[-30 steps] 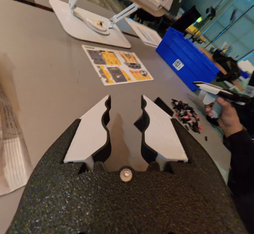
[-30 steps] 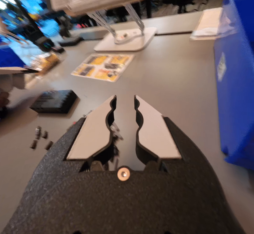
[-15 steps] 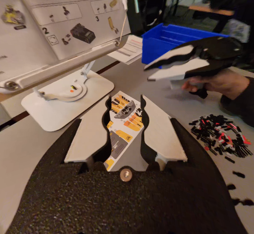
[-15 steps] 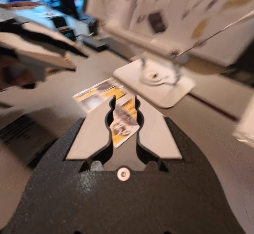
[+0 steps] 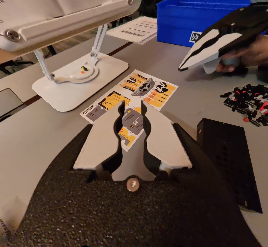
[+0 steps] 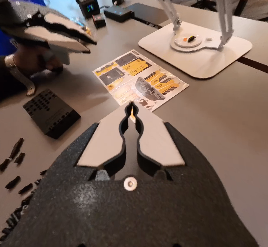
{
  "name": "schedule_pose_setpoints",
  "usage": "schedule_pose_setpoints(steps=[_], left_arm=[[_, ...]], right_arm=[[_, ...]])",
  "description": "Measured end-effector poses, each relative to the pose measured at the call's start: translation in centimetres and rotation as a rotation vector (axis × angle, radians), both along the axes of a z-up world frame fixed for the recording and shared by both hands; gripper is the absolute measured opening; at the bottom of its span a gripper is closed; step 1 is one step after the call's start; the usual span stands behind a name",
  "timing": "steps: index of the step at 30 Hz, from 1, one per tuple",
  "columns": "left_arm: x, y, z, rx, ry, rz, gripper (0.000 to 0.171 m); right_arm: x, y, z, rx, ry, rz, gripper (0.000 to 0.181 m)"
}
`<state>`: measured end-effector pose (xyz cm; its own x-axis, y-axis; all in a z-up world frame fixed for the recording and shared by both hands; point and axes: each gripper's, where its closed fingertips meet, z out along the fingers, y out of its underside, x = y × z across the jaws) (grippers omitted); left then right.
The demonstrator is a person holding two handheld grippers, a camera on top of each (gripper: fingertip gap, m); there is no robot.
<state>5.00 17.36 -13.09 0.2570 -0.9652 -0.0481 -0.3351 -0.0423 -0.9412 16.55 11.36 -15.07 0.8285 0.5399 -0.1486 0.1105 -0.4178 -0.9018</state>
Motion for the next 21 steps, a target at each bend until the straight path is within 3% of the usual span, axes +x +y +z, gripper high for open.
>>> schedule_pose_setpoints(steps=[9,16,21], left_arm=[[0.3,0.3,-0.7,-0.017,0.039,0.014,0.021],[0.9,-0.4,-1.9,0.094,0.145,0.006,0.021],[1.0,-1.0,-0.3,0.094,0.041,-0.042,0.021]], right_arm=[[2.4,0.7,-0.4,-0.104,0.16,-0.098,0.02],[2.6,0.9,-0.5,-0.131,0.218,-0.087,0.023],[1.7,0.9,-0.2,-0.039,0.031,0.001,0.021]])
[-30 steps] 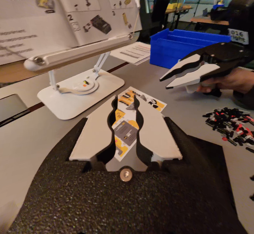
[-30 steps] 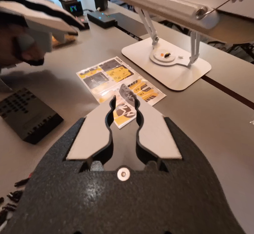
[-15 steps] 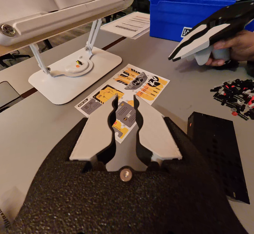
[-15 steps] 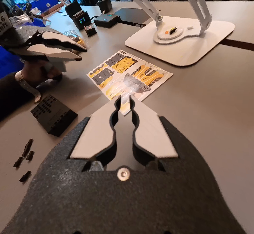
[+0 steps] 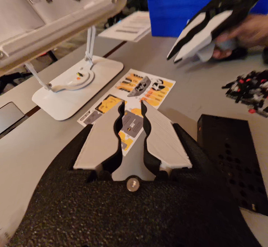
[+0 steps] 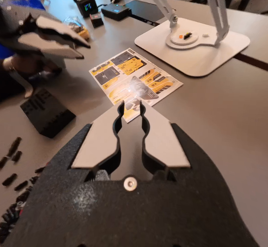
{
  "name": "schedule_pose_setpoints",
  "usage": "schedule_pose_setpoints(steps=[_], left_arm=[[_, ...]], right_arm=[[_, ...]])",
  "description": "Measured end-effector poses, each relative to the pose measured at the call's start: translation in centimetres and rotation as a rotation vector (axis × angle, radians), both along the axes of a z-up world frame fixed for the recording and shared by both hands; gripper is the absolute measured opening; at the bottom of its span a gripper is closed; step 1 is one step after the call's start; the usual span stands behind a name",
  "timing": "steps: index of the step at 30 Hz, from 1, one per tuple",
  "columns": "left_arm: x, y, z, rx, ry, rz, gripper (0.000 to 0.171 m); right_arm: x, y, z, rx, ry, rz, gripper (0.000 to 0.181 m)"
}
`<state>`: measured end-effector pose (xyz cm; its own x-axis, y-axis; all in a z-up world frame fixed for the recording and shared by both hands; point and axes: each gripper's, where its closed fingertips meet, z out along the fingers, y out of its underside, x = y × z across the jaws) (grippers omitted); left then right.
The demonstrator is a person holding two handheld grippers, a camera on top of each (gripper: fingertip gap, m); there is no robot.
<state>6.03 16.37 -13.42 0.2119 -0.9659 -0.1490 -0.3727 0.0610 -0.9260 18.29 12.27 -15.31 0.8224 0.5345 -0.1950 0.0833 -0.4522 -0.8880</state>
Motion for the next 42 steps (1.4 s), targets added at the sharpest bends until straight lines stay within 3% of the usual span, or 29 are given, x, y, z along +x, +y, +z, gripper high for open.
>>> schedule_pose_setpoints(steps=[3,8,14,19,29,36,42], left_arm=[[0.9,0.4,0.9,-0.126,-0.061,-0.063,0.021],[2.1,1.5,-1.4,-0.305,0.037,-0.077,0.022],[2.2,2.1,-2.2,-0.287,0.081,-0.021,0.022],[2.5,1.8,-3.7,-0.286,0.177,-0.027,0.022],[2.8,0.8,-4.8,-0.105,0.282,-0.038,0.022],[2.8,0.6,-4.9,-0.185,0.276,-0.065,0.022],[2.9,0.7,-6.4,-0.177,0.374,-0.05,0.022]], right_arm=[[-0.6,0.7,-0.5,-0.012,-0.068,0.076,0.02],[-1.3,1.8,-2.9,-0.133,-0.098,0.144,0.028],[-1.9,1.5,-4.5,-0.06,-0.377,0.147,0.028],[-1.9,1.6,-4.5,-0.108,-0.316,0.148,0.03],[-1.9,1.6,-4.5,-0.078,-0.359,0.14,0.03],[-1.9,1.6,-4.5,-0.082,-0.354,0.141,0.03],[-1.9,1.6,-4.4,-0.057,-0.38,0.137,0.029]])
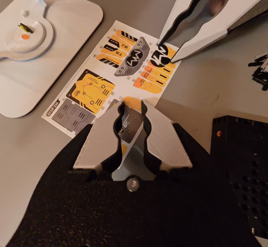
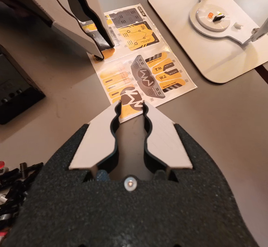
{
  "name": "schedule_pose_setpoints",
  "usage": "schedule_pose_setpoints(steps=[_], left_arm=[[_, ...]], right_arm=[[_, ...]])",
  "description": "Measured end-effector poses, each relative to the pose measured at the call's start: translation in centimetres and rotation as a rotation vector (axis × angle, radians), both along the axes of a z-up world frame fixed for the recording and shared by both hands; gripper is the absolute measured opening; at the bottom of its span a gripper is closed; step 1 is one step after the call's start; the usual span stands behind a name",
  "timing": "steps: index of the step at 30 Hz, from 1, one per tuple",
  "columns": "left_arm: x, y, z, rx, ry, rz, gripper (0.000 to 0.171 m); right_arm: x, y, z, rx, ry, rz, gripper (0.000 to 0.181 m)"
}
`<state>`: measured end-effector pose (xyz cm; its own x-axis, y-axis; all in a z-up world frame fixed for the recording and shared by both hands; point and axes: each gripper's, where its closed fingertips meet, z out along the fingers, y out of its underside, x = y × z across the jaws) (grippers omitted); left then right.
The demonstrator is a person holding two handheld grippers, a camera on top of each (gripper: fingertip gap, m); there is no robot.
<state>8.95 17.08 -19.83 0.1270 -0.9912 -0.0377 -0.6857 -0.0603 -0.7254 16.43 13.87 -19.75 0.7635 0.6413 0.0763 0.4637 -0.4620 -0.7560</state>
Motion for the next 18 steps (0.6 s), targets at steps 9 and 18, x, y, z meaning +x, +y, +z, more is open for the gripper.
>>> schedule_pose_setpoints(steps=[9,18], left_arm=[[0.03,-0.12,-0.03,0.002,0.002,-0.007,0.023],[0.04,-0.22,-0.01,0.018,0.002,-0.013,0.022]], right_arm=[[0.6,0.43,0.11,0.043,-0.045,-0.045,0.029],[0.48,0.33,0.13,0.052,-0.054,-0.034,0.026]])
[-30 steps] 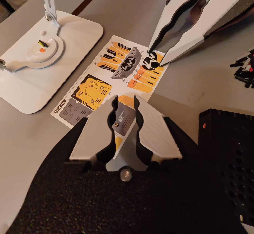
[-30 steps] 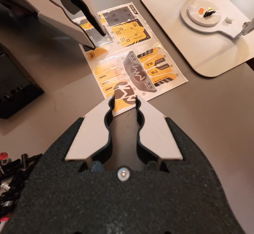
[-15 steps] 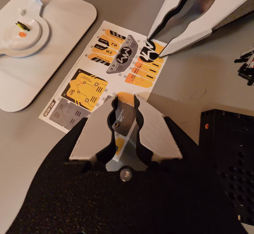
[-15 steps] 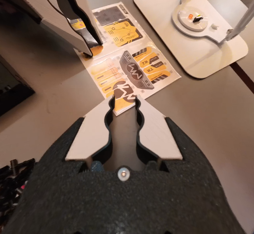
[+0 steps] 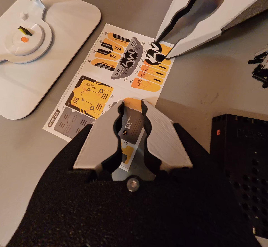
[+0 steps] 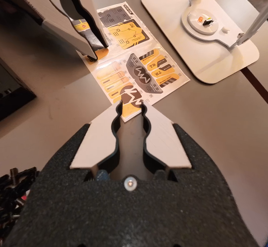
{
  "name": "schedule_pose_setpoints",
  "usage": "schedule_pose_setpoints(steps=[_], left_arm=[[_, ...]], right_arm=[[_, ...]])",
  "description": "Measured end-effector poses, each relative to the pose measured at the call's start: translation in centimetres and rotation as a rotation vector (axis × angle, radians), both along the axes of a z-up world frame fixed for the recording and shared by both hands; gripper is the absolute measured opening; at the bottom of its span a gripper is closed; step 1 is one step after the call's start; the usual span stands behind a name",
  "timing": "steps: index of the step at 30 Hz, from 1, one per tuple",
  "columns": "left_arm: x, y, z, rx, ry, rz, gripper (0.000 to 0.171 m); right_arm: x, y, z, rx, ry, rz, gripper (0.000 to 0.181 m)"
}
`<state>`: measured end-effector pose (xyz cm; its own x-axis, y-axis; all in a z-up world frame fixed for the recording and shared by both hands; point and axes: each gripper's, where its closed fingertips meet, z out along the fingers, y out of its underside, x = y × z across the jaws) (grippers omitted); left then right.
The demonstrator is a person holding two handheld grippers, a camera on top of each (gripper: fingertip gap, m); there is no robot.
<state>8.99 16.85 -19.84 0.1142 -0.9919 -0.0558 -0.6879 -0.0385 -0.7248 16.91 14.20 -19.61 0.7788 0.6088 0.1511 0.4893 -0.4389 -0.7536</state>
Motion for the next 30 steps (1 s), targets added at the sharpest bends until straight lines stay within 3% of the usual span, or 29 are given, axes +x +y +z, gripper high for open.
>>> schedule_pose_setpoints(steps=[23,28,30], left_arm=[[0.0,0.2,0.1,-0.012,-0.003,0.014,0.022],[0.0,0.1,0.1,-0.024,-0.01,0.009,0.022],[0.0,0.0,0.4,-0.024,-0.025,0.001,0.022]], right_arm=[[0.6,0.3,1.3,-0.132,0.32,-0.028,0.025],[0.1,0.0,1.5,-0.117,0.316,0.012,0.027],[-0.1,-0.2,1.3,-0.114,0.283,0.025,0.036]])
